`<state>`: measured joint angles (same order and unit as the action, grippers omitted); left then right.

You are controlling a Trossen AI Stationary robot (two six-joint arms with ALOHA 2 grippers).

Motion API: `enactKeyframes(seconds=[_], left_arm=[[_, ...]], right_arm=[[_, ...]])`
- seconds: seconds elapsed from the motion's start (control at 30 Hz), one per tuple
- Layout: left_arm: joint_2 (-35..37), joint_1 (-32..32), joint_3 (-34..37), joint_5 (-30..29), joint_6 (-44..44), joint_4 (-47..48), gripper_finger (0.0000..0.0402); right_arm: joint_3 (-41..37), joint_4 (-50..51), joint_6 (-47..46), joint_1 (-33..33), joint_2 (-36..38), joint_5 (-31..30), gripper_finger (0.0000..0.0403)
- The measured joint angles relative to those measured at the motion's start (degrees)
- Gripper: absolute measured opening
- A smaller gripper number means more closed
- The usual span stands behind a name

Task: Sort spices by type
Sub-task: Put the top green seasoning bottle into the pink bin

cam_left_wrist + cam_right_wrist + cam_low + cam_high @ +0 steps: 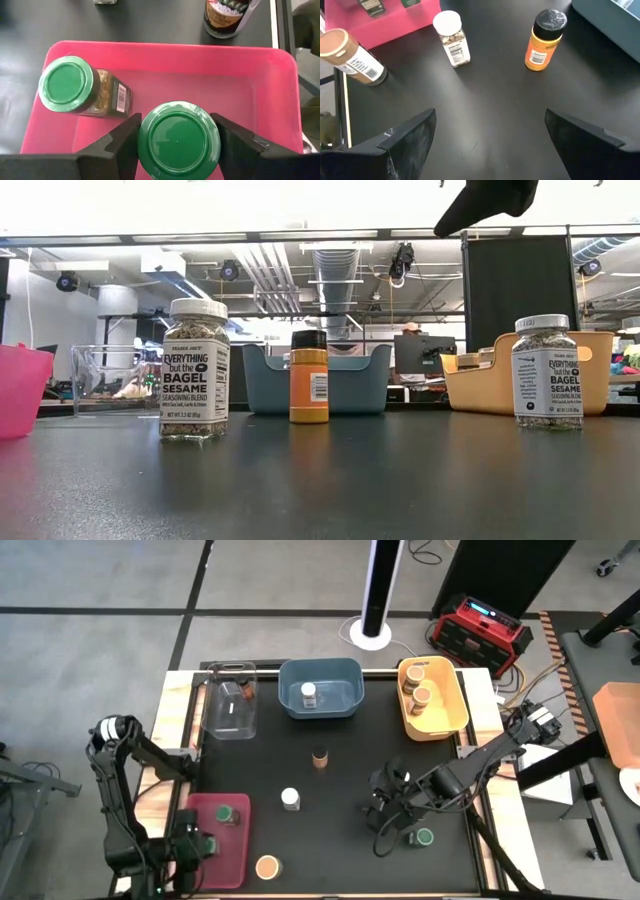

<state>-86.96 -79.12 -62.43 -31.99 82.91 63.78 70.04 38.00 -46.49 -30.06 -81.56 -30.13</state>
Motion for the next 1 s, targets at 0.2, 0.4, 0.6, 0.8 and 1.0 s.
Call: enactKeyframes(seconds=[0.2,0.4,0.6,0.8,1.0], left_arm=[[0.0,-0.1,0.5,-0.1,0.1,0.7,0.0191],[0.0,-0.1,1.1,-6.1,0.2,0.1,0.0191],[0.0,0.4,1.1,-8.4,0.1,0.1,0.0191],[0.0,0.7,1.3,-9.5,-0.5,-0.8,0.0191],[0.0,0.8,2.3,-10.2,-0.5,-4.8,0.0191]], right_arm=[[0.0,0.0,0.1,0.0,0.0,-0.7,0.0365],[0.0,0.0,0.8,0.0,0.0,-1.4,0.0366],[0.0,-0.1,1.1,0.0,0.0,-1.4,0.0366],[0.0,-0.2,1.2,0.0,0.0,-1.5,0.0366],[0.0,-0.2,1.3,0.0,0.0,-1.5,0.0366]])
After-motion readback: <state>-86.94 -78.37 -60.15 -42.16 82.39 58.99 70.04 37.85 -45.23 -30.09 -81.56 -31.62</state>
